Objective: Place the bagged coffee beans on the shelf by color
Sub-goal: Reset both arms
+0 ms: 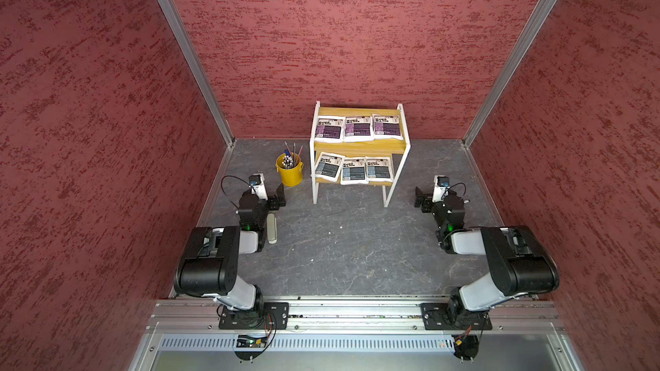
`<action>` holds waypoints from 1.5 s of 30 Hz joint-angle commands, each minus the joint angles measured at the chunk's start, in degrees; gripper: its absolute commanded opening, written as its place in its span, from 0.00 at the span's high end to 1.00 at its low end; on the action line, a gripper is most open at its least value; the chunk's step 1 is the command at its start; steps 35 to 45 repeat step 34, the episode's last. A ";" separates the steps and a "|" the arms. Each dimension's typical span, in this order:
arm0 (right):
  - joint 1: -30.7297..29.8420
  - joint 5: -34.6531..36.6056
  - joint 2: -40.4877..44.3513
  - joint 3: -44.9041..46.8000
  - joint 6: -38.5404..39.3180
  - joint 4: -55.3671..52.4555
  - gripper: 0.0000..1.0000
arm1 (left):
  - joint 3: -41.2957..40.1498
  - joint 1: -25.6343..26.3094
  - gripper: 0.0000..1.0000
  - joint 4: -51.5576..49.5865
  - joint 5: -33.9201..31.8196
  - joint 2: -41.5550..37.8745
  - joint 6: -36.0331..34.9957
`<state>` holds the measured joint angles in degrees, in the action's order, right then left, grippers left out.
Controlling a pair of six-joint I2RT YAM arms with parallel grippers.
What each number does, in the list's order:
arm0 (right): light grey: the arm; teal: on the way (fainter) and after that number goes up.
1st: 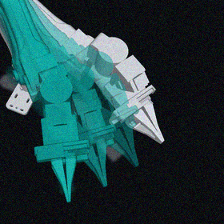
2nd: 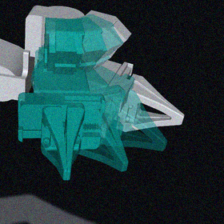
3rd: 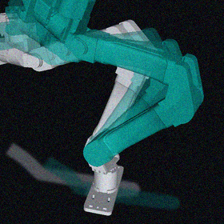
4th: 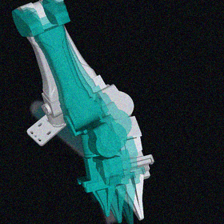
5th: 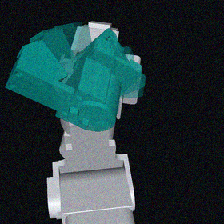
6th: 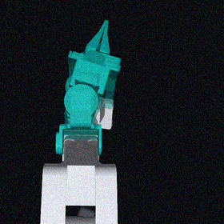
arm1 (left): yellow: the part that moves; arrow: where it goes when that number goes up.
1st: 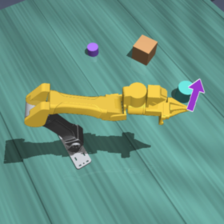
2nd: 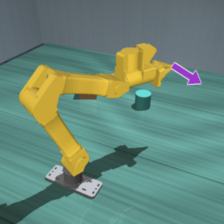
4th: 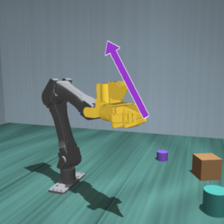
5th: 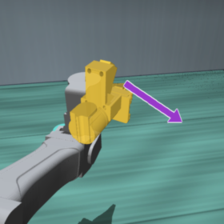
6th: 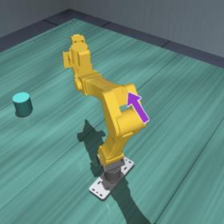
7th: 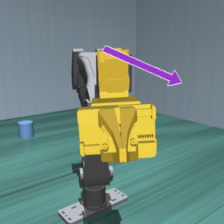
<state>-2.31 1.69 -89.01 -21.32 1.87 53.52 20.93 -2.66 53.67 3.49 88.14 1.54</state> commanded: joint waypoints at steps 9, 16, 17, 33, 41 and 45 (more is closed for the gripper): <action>0.47 -0.65 0.29 -0.41 -0.19 -0.25 0.02 | 0.25 0.25 0.00 -0.95 -1.82 -0.11 -1.42; 0.52 -0.66 0.32 -0.39 -0.13 -0.25 0.01 | 0.25 0.27 0.00 -0.98 -1.82 -0.12 -1.43; 0.52 -0.72 0.32 -0.39 -0.11 -0.25 0.02 | 0.25 0.21 0.00 -0.94 -1.82 -0.12 -1.45; 0.59 -0.78 0.23 -0.64 -0.25 -0.67 0.02 | 0.25 0.24 0.00 -0.94 -1.83 -0.13 -1.41; 0.57 -0.65 0.26 -0.42 -0.11 -0.23 0.01 | 0.25 0.27 0.00 -0.95 -1.89 -0.08 -1.43; 0.57 -0.65 0.26 -0.42 -0.11 -0.23 0.01 | 0.25 0.27 0.00 -0.95 -1.89 -0.08 -1.43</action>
